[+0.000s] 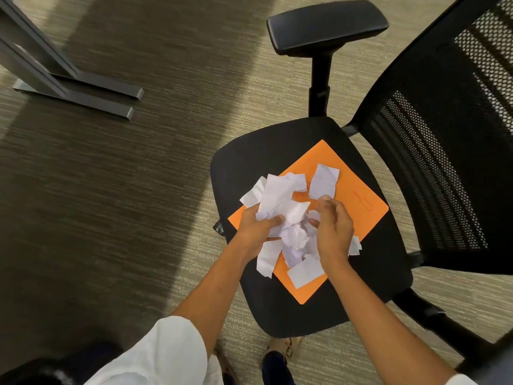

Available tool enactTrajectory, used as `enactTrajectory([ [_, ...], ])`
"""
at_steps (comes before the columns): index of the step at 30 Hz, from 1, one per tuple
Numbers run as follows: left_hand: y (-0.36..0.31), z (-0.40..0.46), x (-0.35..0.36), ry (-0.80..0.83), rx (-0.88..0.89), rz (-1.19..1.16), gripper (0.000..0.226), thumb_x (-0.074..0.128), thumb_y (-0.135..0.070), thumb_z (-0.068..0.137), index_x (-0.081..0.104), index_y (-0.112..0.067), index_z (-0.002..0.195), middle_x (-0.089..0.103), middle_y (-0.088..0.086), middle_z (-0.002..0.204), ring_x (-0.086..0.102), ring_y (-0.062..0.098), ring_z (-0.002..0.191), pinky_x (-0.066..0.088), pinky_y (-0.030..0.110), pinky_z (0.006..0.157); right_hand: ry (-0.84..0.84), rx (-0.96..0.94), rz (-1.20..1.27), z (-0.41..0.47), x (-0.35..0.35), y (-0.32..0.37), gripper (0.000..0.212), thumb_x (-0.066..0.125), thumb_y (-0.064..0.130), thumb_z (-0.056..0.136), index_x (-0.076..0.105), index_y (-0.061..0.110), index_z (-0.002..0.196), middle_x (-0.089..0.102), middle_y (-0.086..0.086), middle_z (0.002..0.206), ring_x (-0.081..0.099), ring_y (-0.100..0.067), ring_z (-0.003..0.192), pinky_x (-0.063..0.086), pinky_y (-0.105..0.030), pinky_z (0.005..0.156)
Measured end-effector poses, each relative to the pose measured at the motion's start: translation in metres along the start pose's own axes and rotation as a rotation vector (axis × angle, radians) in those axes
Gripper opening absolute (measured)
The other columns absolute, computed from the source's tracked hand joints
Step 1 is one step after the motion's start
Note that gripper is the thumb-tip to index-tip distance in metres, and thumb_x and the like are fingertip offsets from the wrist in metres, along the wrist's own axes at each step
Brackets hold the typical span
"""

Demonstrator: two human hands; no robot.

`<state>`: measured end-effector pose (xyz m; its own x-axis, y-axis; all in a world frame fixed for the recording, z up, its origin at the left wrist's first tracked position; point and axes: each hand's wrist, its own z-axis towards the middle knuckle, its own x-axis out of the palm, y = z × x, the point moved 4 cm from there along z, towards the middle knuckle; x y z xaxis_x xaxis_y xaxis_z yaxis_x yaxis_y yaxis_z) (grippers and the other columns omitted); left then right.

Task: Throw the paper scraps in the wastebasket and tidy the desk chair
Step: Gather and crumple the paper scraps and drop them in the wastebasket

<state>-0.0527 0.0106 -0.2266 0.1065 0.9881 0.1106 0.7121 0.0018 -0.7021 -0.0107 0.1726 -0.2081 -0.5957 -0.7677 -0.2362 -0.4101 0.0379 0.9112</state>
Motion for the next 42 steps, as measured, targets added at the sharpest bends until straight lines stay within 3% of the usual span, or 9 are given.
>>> enactTrajectory([
  [5, -0.004, 0.001, -0.021, -0.100, 0.065, -0.082, 0.045, 0.073, -0.008, 0.089, 0.059, -0.012, 0.131, 0.067, 0.011, 0.125, 0.065, 0.033, 0.114, 0.055, 0.059, 0.093, 0.271, 0.182, -0.184, -0.001, 0.017, -0.005, 0.052, 0.070, 0.052, 0.083, 0.050, 0.035, 0.128, 0.057, 0.007, 0.131, 0.055, -0.021, 0.121, 0.050, -0.052, 0.102],
  [8, -0.006, -0.002, -0.026, -0.107, 0.106, -0.124, 0.033, 0.073, -0.011, 0.088, 0.065, -0.021, 0.119, 0.071, 0.000, 0.113, 0.069, 0.023, 0.104, 0.060, 0.050, 0.087, 0.446, 0.137, -0.294, -0.010, 0.032, -0.007, 0.068, 0.081, 0.046, 0.075, 0.046, 0.037, 0.133, 0.057, 0.015, 0.125, 0.055, -0.011, 0.112, 0.050, -0.037, 0.092],
  [12, -0.003, -0.009, -0.038, -0.104, 0.101, -0.254, 0.029, 0.070, -0.002, 0.090, 0.066, -0.016, 0.115, 0.072, 0.003, 0.108, 0.071, 0.025, 0.099, 0.063, 0.044, 0.079, 0.474, 0.060, -0.351, -0.010, 0.038, -0.001, 0.045, 0.083, 0.032, 0.078, 0.057, 0.037, 0.115, 0.061, 0.018, 0.113, 0.060, -0.012, 0.108, 0.052, -0.030, 0.083],
  [16, -0.003, -0.018, -0.059, -0.144, 0.052, -0.420, 0.034, 0.067, 0.002, 0.090, 0.063, -0.004, 0.123, 0.069, 0.016, 0.115, 0.068, 0.031, 0.099, 0.060, 0.047, 0.078, 0.534, 0.033, -0.350, -0.012, 0.042, 0.010, 0.032, 0.085, 0.021, 0.077, 0.066, 0.037, 0.097, 0.068, 0.016, 0.106, 0.065, -0.014, 0.105, 0.059, -0.037, 0.086],
  [25, -0.001, -0.049, -0.152, -0.322, 0.094, -0.688, 0.030, 0.068, 0.004, 0.088, 0.066, -0.012, 0.114, 0.073, 0.010, 0.109, 0.072, 0.029, 0.098, 0.059, 0.053, 0.088, 0.527, 0.035, -0.338, -0.044, 0.090, 0.041, 0.034, 0.081, 0.025, 0.081, 0.068, 0.030, 0.112, 0.067, 0.010, 0.107, 0.063, -0.010, 0.097, 0.057, -0.031, 0.077],
  [28, 0.006, -0.069, -0.198, -0.380, 0.118, -0.742, 0.036, 0.069, 0.003, 0.088, 0.064, -0.012, 0.120, 0.072, 0.011, 0.114, 0.071, 0.031, 0.103, 0.061, 0.048, 0.083, 0.659, 0.059, -0.210, -0.079, 0.130, 0.050, 0.026, 0.079, 0.013, 0.082, 0.069, 0.027, 0.102, 0.075, 0.008, 0.096, 0.073, -0.009, 0.083, 0.058, -0.023, 0.063],
  [35, 0.052, -0.147, -0.335, -0.581, 0.163, -0.950, 0.039, 0.070, 0.002, 0.087, 0.061, -0.012, 0.123, 0.071, 0.010, 0.115, 0.071, 0.027, 0.102, 0.062, 0.037, 0.068, 0.999, 0.093, -0.174, -0.205, 0.257, 0.053, 0.033, 0.078, 0.006, 0.082, 0.067, 0.011, 0.113, 0.078, -0.007, 0.101, 0.075, -0.022, 0.089, 0.061, -0.030, 0.066],
  [39, 0.105, -0.204, -0.407, -0.738, 0.176, -1.097, 0.045, 0.066, 0.003, 0.090, 0.056, -0.010, 0.132, 0.067, 0.012, 0.123, 0.069, 0.032, 0.108, 0.060, 0.050, 0.087, 1.069, 0.195, -0.200, -0.280, 0.313, 0.032, 0.027, 0.077, 0.000, 0.081, 0.069, 0.010, 0.105, 0.079, -0.005, 0.092, 0.076, -0.017, 0.080, 0.059, -0.028, 0.060],
  [42, 0.164, -0.262, -0.456, -0.915, 0.148, -1.246, 0.045, 0.061, 0.004, 0.093, 0.052, -0.010, 0.135, 0.064, 0.013, 0.125, 0.066, 0.035, 0.107, 0.057, 0.057, 0.088, 1.117, 0.329, -0.306, -0.353, 0.344, -0.004, 0.024, 0.078, 0.000, 0.080, 0.071, 0.012, 0.100, 0.078, -0.006, 0.091, 0.074, -0.017, 0.075, 0.058, -0.030, 0.062],
])
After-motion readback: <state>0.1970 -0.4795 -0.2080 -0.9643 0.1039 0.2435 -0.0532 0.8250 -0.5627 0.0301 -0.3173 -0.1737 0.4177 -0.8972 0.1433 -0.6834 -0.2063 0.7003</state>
